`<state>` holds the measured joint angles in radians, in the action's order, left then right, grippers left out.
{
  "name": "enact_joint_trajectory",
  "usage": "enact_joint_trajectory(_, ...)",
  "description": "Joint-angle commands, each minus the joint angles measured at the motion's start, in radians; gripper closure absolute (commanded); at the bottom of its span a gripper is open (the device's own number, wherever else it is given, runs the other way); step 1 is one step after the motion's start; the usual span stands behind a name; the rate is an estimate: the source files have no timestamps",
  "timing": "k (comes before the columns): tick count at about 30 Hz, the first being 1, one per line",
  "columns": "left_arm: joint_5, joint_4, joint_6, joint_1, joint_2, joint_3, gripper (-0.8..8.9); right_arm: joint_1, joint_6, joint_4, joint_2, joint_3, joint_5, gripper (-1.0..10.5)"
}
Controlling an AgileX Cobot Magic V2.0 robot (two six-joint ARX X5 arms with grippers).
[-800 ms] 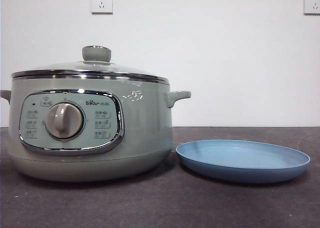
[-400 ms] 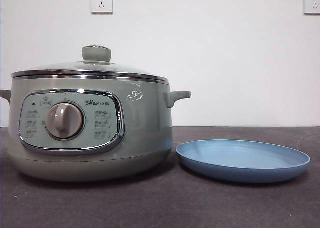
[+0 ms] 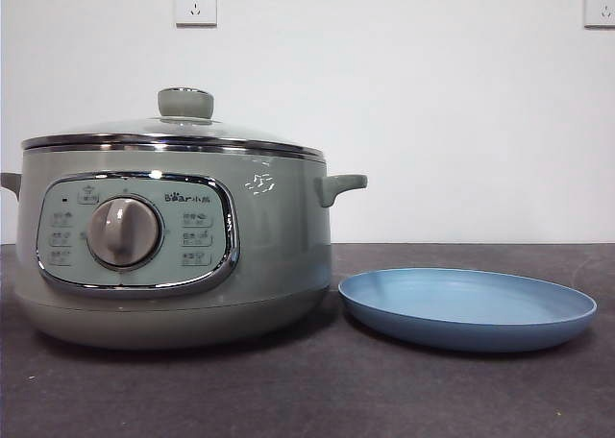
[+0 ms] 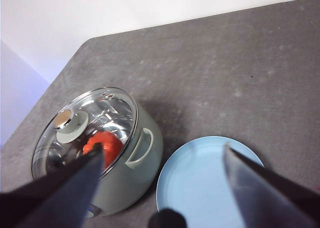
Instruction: Take the pumpkin out from the steamer,put the pumpkin in the blue plate,close the lid
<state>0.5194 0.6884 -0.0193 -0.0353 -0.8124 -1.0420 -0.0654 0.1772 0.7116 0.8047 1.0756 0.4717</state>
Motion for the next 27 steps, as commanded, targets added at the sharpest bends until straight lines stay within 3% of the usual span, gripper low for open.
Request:
enact_joint_trajectory(1, 0.005, -0.033, -0.007, -0.016, -0.021, -0.008, 4.01, -0.002, -0.011, 0.004, -0.002, 0.001, 0.001, 4.7)
enact_joint_trajectory(5, -0.013, -0.044, -0.006, -0.063, -0.09, -0.047, 4.01, -0.003, -0.011, 0.013, -0.002, 0.001, 0.001, 4.7)
enact_joint_trajectory(15, -0.186, -0.044, 0.053, -0.254, -0.341, -0.177, 4.01, -0.003, -0.023, 0.054, 0.007, 0.001, -0.003, 4.7)
enact_joint_trajectory(27, -0.385, -0.119, 0.098, -0.409, -0.566, -0.192, 4.06, -0.003, -0.038, 0.086, 0.009, 0.001, -0.006, 4.7)
